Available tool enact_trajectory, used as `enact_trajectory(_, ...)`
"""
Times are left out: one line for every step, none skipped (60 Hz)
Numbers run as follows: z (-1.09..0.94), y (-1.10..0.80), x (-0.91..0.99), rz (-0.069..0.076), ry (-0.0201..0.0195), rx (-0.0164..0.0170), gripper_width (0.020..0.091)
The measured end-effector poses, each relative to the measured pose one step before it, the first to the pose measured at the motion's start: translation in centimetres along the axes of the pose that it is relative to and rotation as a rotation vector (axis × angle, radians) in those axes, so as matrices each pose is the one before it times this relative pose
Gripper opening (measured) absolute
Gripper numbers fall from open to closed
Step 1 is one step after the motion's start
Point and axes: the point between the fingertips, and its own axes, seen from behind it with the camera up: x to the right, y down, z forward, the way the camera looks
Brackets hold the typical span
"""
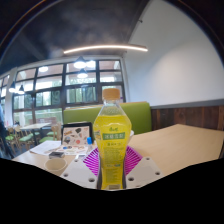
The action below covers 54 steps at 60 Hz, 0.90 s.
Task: Pour water
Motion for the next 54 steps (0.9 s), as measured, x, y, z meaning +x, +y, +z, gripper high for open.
enact_trajectory(-0.075, 0.256, -0.011, 0.0140, -0.01218, -0.00415, 0.0272)
enact_trajectory(-0.179, 0.190, 0.056, 0.0094, -0.00821, -0.00291, 0.0272)
enact_trajectory(-0.147, 0.181, 0.060, 0.0040, -0.00715, -0.00298, 0.0272)
enact_trajectory(-0.155, 0.159, 0.094, -0.0014, -0.00543, -0.00225, 0.0271)
enact_trajectory(-0.087, 0.123, 0.100, -0.0049, -0.00467, -0.00207, 0.0271)
enact_trajectory(0.103, -0.070, -0.031, -0.0048, -0.00373, -0.00475, 0.0272)
enact_trajectory(1.424, 0.390, -0.757, -0.0132, -0.00468, -0.01037, 0.0271)
enact_trajectory(-0.114, 0.144, 0.032, -0.0095, -0.00235, -0.00560, 0.0271)
enact_trajectory(-0.066, 0.143, -0.006, -0.0081, -0.00523, -0.00566, 0.0270)
enact_trajectory(-0.088, 0.163, -0.005, -0.0094, -0.00605, -0.00667, 0.0271)
enact_trajectory(-0.056, 0.134, -0.067, -0.0091, -0.00687, -0.00603, 0.0273)
enact_trajectory(-0.071, 0.105, -0.030, -0.0080, -0.00532, -0.00539, 0.0279)
enact_trajectory(-0.059, 0.069, -0.017, -0.0062, -0.00409, -0.00377, 0.0282)
enact_trajectory(-0.033, 0.063, 0.051, -0.0053, -0.00139, -0.00470, 0.0282)
enact_trajectory(-0.410, 0.208, 0.341, -0.0026, -0.00058, -0.00264, 0.0282)
enact_trajectory(-0.071, 0.215, -0.059, -0.0034, -0.00209, -0.00693, 0.0280)
enact_trajectory(1.876, 0.396, -1.043, -0.0111, -0.00463, -0.01450, 0.0280)
enact_trajectory(-0.110, 0.293, -0.056, -0.0069, -0.00447, -0.01421, 0.0290)
enact_trajectory(-0.144, -0.160, 0.056, -0.0092, -0.00334, 0.00599, 0.0288)
enact_trajectory(-0.148, -0.262, 0.111, -0.0109, -0.00081, 0.00810, 0.0287)
enact_trajectory(-0.133, -0.008, 0.086, -0.0081, -0.00173, -0.00217, 0.0287)
enact_trajectory(-0.095, -0.053, 0.080, -0.0056, -0.00191, -0.00037, 0.0287)
enact_trajectory(-0.024, -0.139, 0.104, -0.0020, 0.00052, 0.00289, 0.0287)
enact_trajectory(-0.705, -0.083, 0.369, 0.0039, 0.00086, 0.00106, 0.0286)
enact_trajectory(0.598, 0.351, -0.197, 0.0056, -0.00197, -0.00384, 0.0305)
enact_trajectory(0.111, 0.014, 0.040, 0.0045, 0.00101, -0.00151, 0.0306)
enact_trajectory(0.104, 0.001, -0.009, 0.0035, 0.00005, 0.00095, 0.0306)
enact_trajectory(0.102, -0.001, -0.084, 0.0036, -0.00170, 0.00146, 0.0305)
enact_trajectory(0.087, -0.036, -0.105, 0.0025, -0.00063, 0.00101, 0.0306)
enact_trajectory(0.108, 0.025, -0.049, 0.0022, -0.00078, 0.00002, 0.0308)
enact_trajectory(0.059, 0.043, -0.086, 0.0012, -0.00074, -0.00147, 0.0337)
enact_trajectory(0.055, -0.007, -0.088, 0.0004, -0.00156, 0.00077, 0.0344)
enact_trajectory(0.027, 0.019, -0.058, -0.0015, -0.00239, -0.00021, 0.0344)
enact_trajectory(0.022, 0.009, -0.038, -0.0007, -0.00202, 0.00054, 0.0344)
enact_trajectory(0.002, -0.015, -0.017, -0.0017, -0.00157, 0.00047, 0.0345)
enact_trajectory(-0.037, -0.012, 0.038, -0.0011, -0.00115, 0.00054, 0.0364)
enact_trajectory(-0.053, -0.062, 0.023, 0.0007, -0.00103, 0.00184, 0.0377)
enact_trajectory(-0.024, 0.000, 0.000, 0.0004, -0.00189, 0.00007, 0.0395)
enact_trajectory(-0.038, 0.068, -0.019, 0.0003, -0.00165, -0.00367, 0.0426)
enact_trajectory(-0.073, 0.056, 0.091, 0.0044, 0.00334, -0.00425, 0.0449)
enact_trajectory(-0.101, 0.028, 0.156, 0.0083, 0.00628, -0.00393, 0.0490)
enact_trajectory(-0.030, 0.009, 0.111, 0.0107, 0.00728, -0.00384, 0.0539)
enact_trajectory(-0.058, -0.022, 0.126, 0.0109, 0.00897, -0.00283, 0.0593)
enact_trajectory(-0.137, 0.010, 0.150, 0.0095, 0.00937, -0.00453, 0.0639)
enact_trajectory(-0.514, -1.042, 0.185, -0.0021, 0.00730, -0.01394, 0.0709)
enact_trajectory(-0.188, 0.006, -0.004, 0.0033, 0.00765, -0.00464, 0.0779)
enact_trajectory(-0.191, -0.193, -0.110, 0.0014, 0.00376, -0.00176, 0.0849)
enact_trajectory(-0.179, -0.189, -0.166, 0.0050, -0.00013, -0.00023, 0.0860)
enact_trajectory(0.003, -0.194, -0.088, -0.0043, 0.00580, 0.00241, 0.0840)
enact_trajectory(-0.271, -0.224, -0.274, -0.0022, -0.00019, 0.00212, 0.0812)
enact_trajectory(-1.138, -0.513, 0.321, 0.0034, -0.00015, 0.00148, 0.0808)
enact_trajectory(-0.628, -0.330, -0.358, -0.0075, -0.00196, -0.00316, 0.0809)
enact_trajectory(-0.317, -0.277, -0.372, -0.0048, -0.00335, 0.00045, 0.0814)
enact_trajectory(-0.453, -0.325, -0.418, -0.0045, -0.00269, 0.00097, 0.0820)
